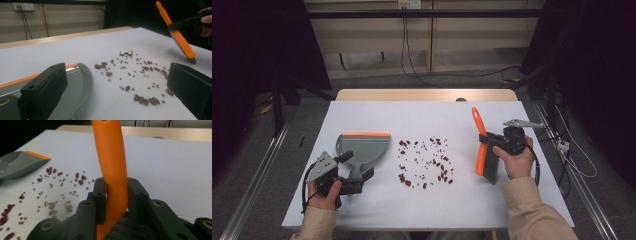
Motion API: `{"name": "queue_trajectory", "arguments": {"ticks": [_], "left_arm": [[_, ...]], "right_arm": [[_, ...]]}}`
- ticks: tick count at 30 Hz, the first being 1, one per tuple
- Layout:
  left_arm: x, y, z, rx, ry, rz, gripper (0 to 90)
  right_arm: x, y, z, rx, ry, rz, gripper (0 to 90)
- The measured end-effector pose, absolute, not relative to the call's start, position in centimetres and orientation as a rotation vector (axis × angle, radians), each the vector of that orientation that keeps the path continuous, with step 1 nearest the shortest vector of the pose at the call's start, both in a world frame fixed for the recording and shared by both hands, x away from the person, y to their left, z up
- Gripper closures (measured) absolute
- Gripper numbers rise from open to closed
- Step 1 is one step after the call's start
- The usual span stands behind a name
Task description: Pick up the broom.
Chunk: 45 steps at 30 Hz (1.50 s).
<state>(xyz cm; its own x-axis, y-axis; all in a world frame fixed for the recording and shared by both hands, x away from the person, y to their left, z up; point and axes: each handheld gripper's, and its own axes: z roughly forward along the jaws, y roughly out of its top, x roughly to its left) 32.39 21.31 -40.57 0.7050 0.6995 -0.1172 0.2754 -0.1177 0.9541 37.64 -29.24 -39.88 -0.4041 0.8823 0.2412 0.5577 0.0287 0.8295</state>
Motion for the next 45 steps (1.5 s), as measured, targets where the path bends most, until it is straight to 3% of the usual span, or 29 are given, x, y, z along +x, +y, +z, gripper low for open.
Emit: {"name": "queue_trajectory", "arguments": {"ticks": [19, 28, 35, 41, 43, 44, 45], "left_arm": [[33.1, 14.1, -38.2, 1.755, 0.656, 0.339, 4.5], [34.1, 8.1, -37.5, 1.801, 0.579, 0.268, 8.1], [34.9, 4.4, -38.5, 1.823, 0.620, 0.187, 14.6], [35.9, 3.2, -39.7, 1.828, 0.691, 0.169, 29.9], [35.7, 3.4, -39.8, 1.803, 0.689, 0.169, 55.8], [35.7, 3.4, -39.7, 1.802, 0.701, 0.182, 63.6], [35.6, 3.6, -39.6, 1.798, 0.719, 0.191, 64.7]], "right_arm": [[36.3, -30.0, -37.4, 1.401, 1.858, 1.594, 71.4], [37.4, -25.8, -35.1, 1.322, 1.882, 1.658, 71.3], [38.6, -21.6, -34.5, 1.268, 1.954, 1.686, 71.3], [39.1, -19.1, -34.6, 1.241, 1.986, 1.708, 71.3], [39.2, -18.5, -34.6, 1.236, 1.997, 1.713, 71.3], [39.2, -18.4, -34.6, 1.233, 1.995, 1.709, 71.3], [39.3, -18.3, -34.6, 1.235, 2.000, 1.714, 71.3]]}}
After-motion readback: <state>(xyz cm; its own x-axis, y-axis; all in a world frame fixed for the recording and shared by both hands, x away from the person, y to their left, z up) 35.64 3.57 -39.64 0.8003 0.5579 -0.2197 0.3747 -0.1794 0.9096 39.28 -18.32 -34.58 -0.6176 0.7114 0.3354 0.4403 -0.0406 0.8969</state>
